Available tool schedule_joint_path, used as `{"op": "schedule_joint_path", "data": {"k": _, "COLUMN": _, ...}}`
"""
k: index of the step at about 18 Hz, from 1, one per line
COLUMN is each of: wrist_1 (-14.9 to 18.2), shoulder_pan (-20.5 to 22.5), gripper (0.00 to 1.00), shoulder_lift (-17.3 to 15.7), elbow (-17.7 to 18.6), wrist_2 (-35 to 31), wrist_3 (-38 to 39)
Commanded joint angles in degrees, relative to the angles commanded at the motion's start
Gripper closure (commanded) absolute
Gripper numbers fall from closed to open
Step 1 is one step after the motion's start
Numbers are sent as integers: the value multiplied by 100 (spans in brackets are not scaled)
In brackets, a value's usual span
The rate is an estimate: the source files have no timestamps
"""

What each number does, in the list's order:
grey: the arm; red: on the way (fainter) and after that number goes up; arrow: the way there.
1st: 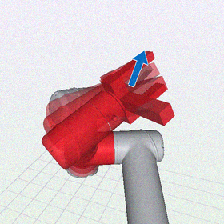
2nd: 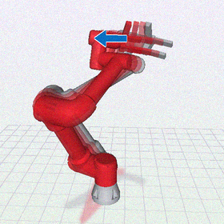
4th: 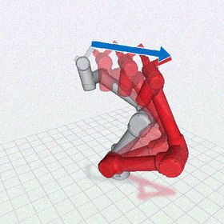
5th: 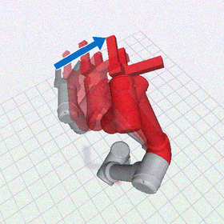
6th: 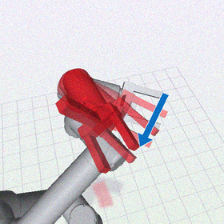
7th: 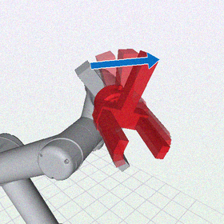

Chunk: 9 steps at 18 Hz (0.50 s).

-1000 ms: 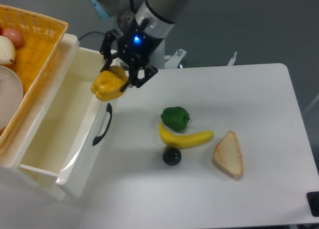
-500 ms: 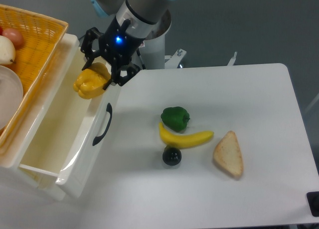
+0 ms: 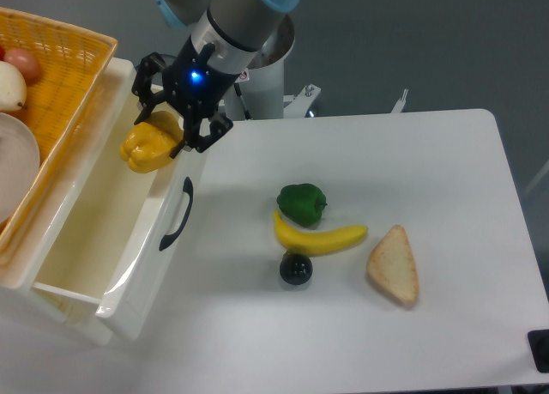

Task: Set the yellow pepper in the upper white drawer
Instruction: 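Carry the yellow pepper up and over the open white drawer, then open the gripper to drop the pepper into the drawer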

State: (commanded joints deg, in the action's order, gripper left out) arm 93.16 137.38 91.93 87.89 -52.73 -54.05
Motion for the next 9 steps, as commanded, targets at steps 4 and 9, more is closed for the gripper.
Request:
{"op": "schedule_joint_path", "data": {"k": 4, "wrist_1": -9, "shoulder_pan": -53, "gripper": 21, "shoulder_lift": 44, "elbow": -9, "wrist_2": -9, "wrist_3": -9}}
{"op": "schedule_joint_path", "data": {"k": 9, "wrist_1": -245, "shoulder_pan": -88, "gripper": 1, "shoulder_lift": 44, "elbow": 0, "wrist_2": -18, "wrist_3": -9}}
